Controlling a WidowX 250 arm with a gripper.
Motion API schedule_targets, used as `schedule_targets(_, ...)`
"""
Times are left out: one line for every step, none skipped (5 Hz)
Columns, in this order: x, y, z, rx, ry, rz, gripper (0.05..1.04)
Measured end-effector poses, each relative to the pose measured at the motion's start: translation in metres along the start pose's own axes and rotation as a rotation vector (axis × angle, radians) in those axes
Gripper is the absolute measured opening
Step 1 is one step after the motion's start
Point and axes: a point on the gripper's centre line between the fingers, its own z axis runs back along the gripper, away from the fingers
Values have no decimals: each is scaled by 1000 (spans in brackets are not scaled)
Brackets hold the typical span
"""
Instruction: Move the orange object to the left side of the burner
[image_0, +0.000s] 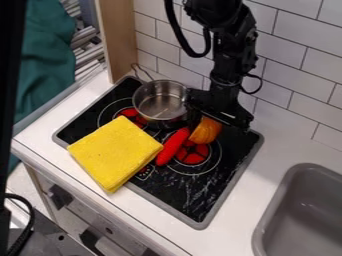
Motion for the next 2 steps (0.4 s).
schedule_targets(7,2,-4,1,10,-3,955)
schedule_targets(8,5,-6,6,-16,8,670)
